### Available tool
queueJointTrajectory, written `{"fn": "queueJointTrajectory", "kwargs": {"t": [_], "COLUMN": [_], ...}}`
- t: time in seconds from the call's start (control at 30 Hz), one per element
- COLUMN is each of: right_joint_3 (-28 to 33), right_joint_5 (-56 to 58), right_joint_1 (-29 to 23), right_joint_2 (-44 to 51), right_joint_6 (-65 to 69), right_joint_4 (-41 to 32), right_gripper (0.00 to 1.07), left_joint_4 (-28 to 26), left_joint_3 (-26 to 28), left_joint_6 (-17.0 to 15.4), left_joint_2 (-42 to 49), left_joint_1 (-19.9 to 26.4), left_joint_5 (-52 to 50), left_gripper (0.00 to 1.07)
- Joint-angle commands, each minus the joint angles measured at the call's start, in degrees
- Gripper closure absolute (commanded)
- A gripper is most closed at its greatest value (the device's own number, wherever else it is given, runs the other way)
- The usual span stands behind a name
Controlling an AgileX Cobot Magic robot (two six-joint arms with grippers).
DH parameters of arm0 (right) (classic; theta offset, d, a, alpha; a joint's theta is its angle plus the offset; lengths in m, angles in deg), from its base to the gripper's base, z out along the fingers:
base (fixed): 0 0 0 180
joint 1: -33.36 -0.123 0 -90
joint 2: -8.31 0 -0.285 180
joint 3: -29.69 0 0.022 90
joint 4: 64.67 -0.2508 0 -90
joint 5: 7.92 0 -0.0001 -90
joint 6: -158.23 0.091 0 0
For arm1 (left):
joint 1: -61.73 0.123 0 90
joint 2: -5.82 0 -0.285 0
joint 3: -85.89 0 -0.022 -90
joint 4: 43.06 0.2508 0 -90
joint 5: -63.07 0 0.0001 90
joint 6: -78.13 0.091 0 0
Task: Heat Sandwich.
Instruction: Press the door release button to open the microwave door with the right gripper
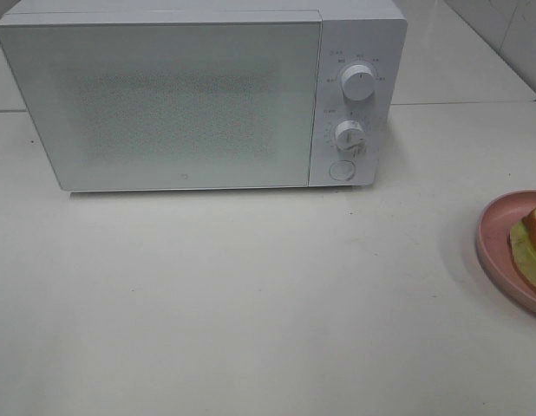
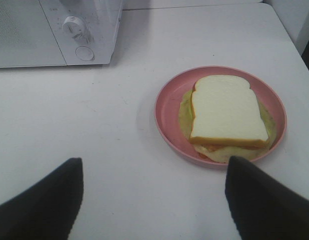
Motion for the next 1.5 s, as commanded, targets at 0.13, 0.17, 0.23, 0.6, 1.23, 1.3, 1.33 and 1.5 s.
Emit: {"fn": "queueJointTrajectory", "kwargs": {"t": [0.13,0.17,0.23,0.6,1.23,1.3,1.33,1.5], "right_joint_3": [0.1,0.1,0.1,-1.3,-1.8,-1.8,-1.8,-1.8], "right_joint_5": [-0.5,-0.5,-0.5,-1.1,-15.2,-16.8,-16.8,-22.9], "right_joint_1": [0.4,0.4,0.4,0.4,0.4,0.4,0.4,0.4], "right_joint_2": [1.5,1.5,1.5,-0.6,-22.7,-25.0,-25.0,-31.6], "right_joint_6": [-0.6,-0.6,-0.6,-0.6,-0.5,-0.5,-0.5,-0.5], "right_joint_4": [0.3,0.3,0.3,-0.6,-0.7,-0.7,-0.7,-0.7], "right_gripper": [0.32,0.32,0.32,0.32,0.32,0.32,0.32,0.32], "left_joint_4": [0.0,0.0,0.0,0.0,0.0,0.0,0.0,0.0], "left_joint_3": [-0.2,-0.2,-0.2,-0.2,-0.2,-0.2,-0.2,-0.2], "left_joint_6": [0.0,0.0,0.0,0.0,0.0,0.0,0.0,0.0], "left_joint_2": [1.5,1.5,1.5,1.5,1.5,1.5,1.5,1.5], "left_joint_1": [0.1,0.1,0.1,0.1,0.1,0.1,0.1,0.1], "left_joint_5": [-0.2,-0.2,-0.2,-0.2,-0.2,-0.2,-0.2,-0.2], "left_gripper": [0.09,0.09,0.09,0.09,0.09,0.09,0.09,0.09]}}
